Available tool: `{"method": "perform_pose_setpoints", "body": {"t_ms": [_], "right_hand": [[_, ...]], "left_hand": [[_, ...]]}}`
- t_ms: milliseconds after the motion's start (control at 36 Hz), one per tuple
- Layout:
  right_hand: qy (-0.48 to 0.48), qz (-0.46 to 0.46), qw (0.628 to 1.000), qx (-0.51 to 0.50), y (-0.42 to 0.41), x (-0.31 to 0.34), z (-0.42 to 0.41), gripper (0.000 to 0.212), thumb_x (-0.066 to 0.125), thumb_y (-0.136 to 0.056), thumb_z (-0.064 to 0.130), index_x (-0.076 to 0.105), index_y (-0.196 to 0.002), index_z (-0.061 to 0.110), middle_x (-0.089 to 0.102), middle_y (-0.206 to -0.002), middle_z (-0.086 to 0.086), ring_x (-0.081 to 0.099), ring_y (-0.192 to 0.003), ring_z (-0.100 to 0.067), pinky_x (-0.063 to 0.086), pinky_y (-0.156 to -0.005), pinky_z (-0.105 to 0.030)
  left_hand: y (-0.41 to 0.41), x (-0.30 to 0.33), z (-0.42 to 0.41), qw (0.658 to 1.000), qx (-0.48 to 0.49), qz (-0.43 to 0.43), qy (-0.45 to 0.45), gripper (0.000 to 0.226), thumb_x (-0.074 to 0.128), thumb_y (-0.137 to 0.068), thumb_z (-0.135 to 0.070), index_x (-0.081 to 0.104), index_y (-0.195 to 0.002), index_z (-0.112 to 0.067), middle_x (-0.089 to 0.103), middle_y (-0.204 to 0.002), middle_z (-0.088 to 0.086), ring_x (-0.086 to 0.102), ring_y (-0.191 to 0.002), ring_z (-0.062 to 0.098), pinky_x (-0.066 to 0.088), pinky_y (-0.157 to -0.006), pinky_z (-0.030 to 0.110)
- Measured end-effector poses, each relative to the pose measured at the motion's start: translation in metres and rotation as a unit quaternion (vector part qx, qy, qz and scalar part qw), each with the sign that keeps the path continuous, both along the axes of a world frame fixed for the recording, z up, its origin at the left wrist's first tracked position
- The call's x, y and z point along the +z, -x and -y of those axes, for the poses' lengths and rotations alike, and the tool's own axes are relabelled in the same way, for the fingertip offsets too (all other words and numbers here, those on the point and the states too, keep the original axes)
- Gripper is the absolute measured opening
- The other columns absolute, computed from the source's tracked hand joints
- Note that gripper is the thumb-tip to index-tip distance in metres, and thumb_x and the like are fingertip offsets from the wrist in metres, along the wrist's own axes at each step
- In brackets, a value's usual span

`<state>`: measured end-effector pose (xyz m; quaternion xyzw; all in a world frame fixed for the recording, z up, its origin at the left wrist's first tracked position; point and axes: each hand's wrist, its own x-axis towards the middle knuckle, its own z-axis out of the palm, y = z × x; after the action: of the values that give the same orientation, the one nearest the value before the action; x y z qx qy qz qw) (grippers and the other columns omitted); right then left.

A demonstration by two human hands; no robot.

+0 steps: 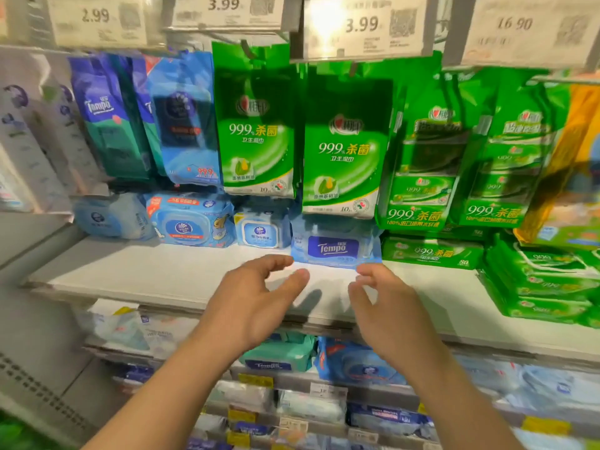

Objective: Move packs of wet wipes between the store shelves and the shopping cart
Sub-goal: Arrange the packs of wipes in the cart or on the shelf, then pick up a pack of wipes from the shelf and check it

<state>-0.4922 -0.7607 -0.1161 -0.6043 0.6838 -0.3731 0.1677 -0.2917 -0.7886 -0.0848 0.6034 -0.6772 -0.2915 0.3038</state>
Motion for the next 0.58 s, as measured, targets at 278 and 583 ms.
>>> {"method": "perform_pose_setpoints", "body": {"t_ms": [278, 583], "right_hand": [[-0.119, -0.162, 0.972, 0.121, -0.024, -0.036, 0.01, 0.062, 0.046, -0.101, 0.044, 0.028, -0.157, 0.024, 0.023, -0.167, 0.002, 0.026, -0.151, -0.023, 0.023, -0.123, -0.038], [-0.112, -0.246, 0.93, 0.249, -0.149, -0.028, -0.001, 0.057, 0.047, -0.101, 0.043, 0.035, -0.153, 0.024, 0.031, -0.162, 0.003, 0.029, -0.146, -0.024, 0.023, -0.119, -0.032]], "left_hand": [[-0.053, -0.035, -0.047, 0.965, 0.082, 0.239, 0.067, 0.094, 0.032, -0.077, -0.09, 0.043, -0.151, -0.033, 0.038, -0.16, -0.003, 0.032, -0.148, 0.023, 0.034, -0.118, 0.048], [-0.173, -0.05, -0.108, 0.947, 0.208, 0.245, 0.002, 0.091, 0.033, -0.075, -0.089, 0.046, -0.148, -0.036, 0.044, -0.157, -0.005, 0.035, -0.148, 0.022, 0.032, -0.118, 0.048]]}}
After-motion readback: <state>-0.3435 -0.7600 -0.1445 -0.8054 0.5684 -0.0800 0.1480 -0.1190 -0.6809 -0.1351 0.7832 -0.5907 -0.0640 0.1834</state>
